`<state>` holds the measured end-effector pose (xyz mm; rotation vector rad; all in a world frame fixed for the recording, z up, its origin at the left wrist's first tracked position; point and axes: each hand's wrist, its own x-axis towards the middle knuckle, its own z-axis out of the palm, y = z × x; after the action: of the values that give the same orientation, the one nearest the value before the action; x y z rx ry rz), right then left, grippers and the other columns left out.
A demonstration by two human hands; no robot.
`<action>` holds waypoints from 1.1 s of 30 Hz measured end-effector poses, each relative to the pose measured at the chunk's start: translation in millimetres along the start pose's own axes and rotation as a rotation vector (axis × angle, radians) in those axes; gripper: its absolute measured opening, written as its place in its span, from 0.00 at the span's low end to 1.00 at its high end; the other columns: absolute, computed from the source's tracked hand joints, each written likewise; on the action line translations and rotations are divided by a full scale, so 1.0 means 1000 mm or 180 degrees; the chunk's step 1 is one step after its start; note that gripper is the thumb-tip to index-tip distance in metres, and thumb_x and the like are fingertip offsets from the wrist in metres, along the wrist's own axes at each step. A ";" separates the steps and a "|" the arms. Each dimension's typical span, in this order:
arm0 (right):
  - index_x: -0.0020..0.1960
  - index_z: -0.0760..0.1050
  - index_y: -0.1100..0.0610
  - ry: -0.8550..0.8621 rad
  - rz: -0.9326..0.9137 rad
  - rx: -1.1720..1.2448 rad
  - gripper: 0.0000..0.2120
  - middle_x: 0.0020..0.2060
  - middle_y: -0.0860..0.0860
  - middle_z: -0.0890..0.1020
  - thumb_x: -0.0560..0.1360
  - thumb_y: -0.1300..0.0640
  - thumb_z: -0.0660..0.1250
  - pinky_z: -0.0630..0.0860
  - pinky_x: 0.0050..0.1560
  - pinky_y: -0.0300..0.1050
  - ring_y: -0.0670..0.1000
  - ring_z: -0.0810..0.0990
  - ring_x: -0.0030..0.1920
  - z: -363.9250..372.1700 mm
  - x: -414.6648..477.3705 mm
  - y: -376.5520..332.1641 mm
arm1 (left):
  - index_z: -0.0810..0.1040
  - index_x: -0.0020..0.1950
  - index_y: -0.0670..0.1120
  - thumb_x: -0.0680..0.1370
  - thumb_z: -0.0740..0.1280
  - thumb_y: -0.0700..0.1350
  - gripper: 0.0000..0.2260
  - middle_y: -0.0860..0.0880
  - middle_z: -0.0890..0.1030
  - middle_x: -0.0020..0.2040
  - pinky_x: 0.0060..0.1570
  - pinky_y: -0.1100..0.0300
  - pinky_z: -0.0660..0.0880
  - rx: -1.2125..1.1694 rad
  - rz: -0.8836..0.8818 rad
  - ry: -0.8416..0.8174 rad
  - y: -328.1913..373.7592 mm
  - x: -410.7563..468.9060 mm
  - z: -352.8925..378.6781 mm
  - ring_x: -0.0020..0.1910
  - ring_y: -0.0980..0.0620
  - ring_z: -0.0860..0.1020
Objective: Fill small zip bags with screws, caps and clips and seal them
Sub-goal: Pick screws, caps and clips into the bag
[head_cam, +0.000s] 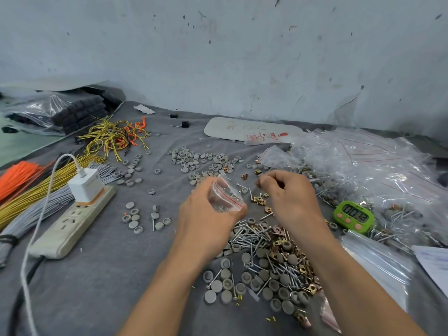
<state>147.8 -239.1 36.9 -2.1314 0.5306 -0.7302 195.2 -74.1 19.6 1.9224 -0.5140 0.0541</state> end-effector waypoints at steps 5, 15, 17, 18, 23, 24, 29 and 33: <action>0.39 0.86 0.48 -0.0201 -0.0370 0.0147 0.06 0.36 0.43 0.83 0.75 0.55 0.76 0.74 0.42 0.35 0.42 0.80 0.39 0.001 -0.015 -0.026 | 0.75 0.49 0.61 0.65 0.77 0.58 0.16 0.64 0.82 0.42 0.28 0.69 0.69 0.0049 0.0110 -0.0161 0.002 -0.002 0.005 0.39 0.65 0.79; 0.37 0.85 0.54 -0.0090 -0.0114 0.0087 0.14 0.20 0.43 0.72 0.75 0.45 0.74 0.66 0.25 0.33 0.42 0.65 0.20 -0.021 -0.004 0.008 | 0.81 0.49 0.56 0.70 0.80 0.46 0.13 0.56 0.86 0.42 0.36 0.59 0.72 -0.0798 -0.0209 -0.0328 -0.004 0.004 0.001 0.33 0.60 0.80; 0.39 0.86 0.49 -0.0490 0.0102 -0.0613 0.07 0.27 0.39 0.80 0.75 0.51 0.75 0.74 0.35 0.33 0.38 0.73 0.26 -0.027 -0.001 0.025 | 0.81 0.50 0.56 0.71 0.80 0.45 0.12 0.56 0.86 0.43 0.36 0.60 0.72 -0.0928 -0.0273 -0.0205 -0.006 0.005 -0.001 0.32 0.60 0.80; 0.40 0.86 0.46 -0.0786 0.0167 -0.0979 0.05 0.32 0.38 0.83 0.75 0.53 0.75 0.77 0.41 0.34 0.36 0.77 0.31 -0.027 -0.002 0.030 | 0.81 0.50 0.56 0.72 0.80 0.44 0.12 0.56 0.87 0.43 0.37 0.61 0.74 -0.0955 -0.0291 -0.0151 -0.006 0.005 -0.002 0.34 0.59 0.82; 0.50 0.86 0.44 -0.1435 0.0201 -0.1742 0.08 0.42 0.43 0.84 0.74 0.56 0.75 0.73 0.46 0.37 0.47 0.82 0.44 -0.019 -0.006 0.040 | 0.81 0.50 0.57 0.69 0.80 0.47 0.14 0.56 0.87 0.43 0.43 0.56 0.76 -0.0935 -0.0272 -0.0134 -0.004 0.005 -0.001 0.37 0.57 0.82; 0.53 0.86 0.45 -0.1493 0.0187 -0.1784 0.09 0.45 0.45 0.85 0.74 0.56 0.75 0.73 0.46 0.38 0.48 0.82 0.47 -0.018 -0.005 0.040 | 0.81 0.50 0.58 0.67 0.80 0.50 0.14 0.56 0.87 0.43 0.42 0.55 0.76 -0.0888 -0.0275 -0.0135 -0.004 0.004 -0.001 0.35 0.57 0.82; 0.57 0.84 0.47 -0.1595 0.0246 -0.2040 0.10 0.53 0.49 0.85 0.77 0.56 0.71 0.75 0.48 0.43 0.52 0.82 0.53 -0.018 -0.004 0.044 | 0.80 0.50 0.61 0.63 0.77 0.57 0.17 0.58 0.86 0.43 0.48 0.52 0.78 -0.0697 -0.0281 -0.0151 -0.002 0.004 0.002 0.41 0.57 0.84; 0.55 0.83 0.47 -0.1558 0.0376 -0.1793 0.09 0.50 0.48 0.84 0.77 0.58 0.73 0.75 0.45 0.40 0.50 0.82 0.48 -0.021 -0.002 0.048 | 0.80 0.50 0.59 0.65 0.77 0.54 0.16 0.58 0.86 0.43 0.43 0.55 0.75 -0.0758 -0.0287 -0.0181 -0.004 0.003 0.000 0.38 0.58 0.83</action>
<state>127.3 -277.6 8.8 -2.6470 0.6320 0.0383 199.4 -73.8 17.2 1.7149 -0.4497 -0.1157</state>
